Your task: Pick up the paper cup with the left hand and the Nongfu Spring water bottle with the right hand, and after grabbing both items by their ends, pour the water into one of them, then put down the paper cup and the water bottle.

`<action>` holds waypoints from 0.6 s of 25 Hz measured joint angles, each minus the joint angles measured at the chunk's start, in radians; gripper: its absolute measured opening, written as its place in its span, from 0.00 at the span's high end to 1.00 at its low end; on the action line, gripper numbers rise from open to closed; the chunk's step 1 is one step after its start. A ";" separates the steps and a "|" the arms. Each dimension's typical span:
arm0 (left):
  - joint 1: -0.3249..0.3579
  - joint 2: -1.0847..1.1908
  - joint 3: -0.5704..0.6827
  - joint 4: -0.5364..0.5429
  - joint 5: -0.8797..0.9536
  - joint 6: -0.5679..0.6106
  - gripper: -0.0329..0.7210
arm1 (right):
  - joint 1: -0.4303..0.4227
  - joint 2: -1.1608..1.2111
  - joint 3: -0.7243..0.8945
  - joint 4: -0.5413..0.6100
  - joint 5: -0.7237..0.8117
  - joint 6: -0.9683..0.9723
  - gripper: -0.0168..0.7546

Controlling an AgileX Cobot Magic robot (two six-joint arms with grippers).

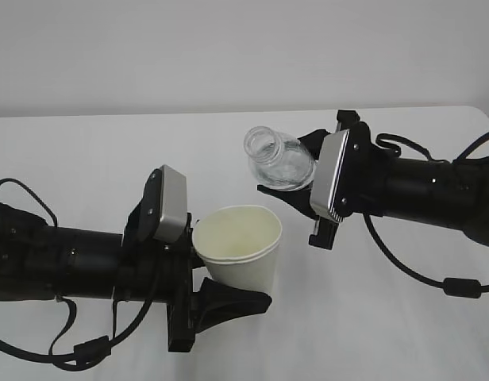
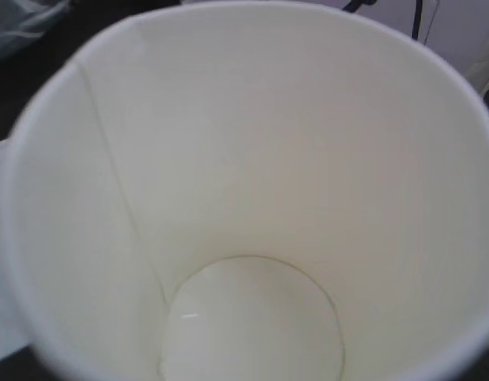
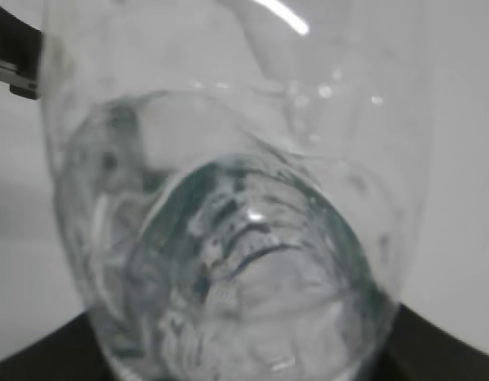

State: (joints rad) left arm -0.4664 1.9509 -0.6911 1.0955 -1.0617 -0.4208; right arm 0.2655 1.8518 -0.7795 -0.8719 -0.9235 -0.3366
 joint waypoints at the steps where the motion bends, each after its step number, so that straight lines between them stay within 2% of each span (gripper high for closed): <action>1: 0.000 0.000 0.000 0.000 0.000 0.000 0.36 | 0.000 0.000 0.000 0.000 -0.007 -0.004 0.44; 15: 0.000 0.000 0.000 -0.004 -0.015 0.000 0.37 | 0.000 0.000 0.000 0.027 -0.037 -0.135 0.44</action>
State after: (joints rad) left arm -0.4664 1.9509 -0.6911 1.0917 -1.0762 -0.4208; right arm 0.2655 1.8518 -0.7795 -0.8453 -0.9609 -0.4712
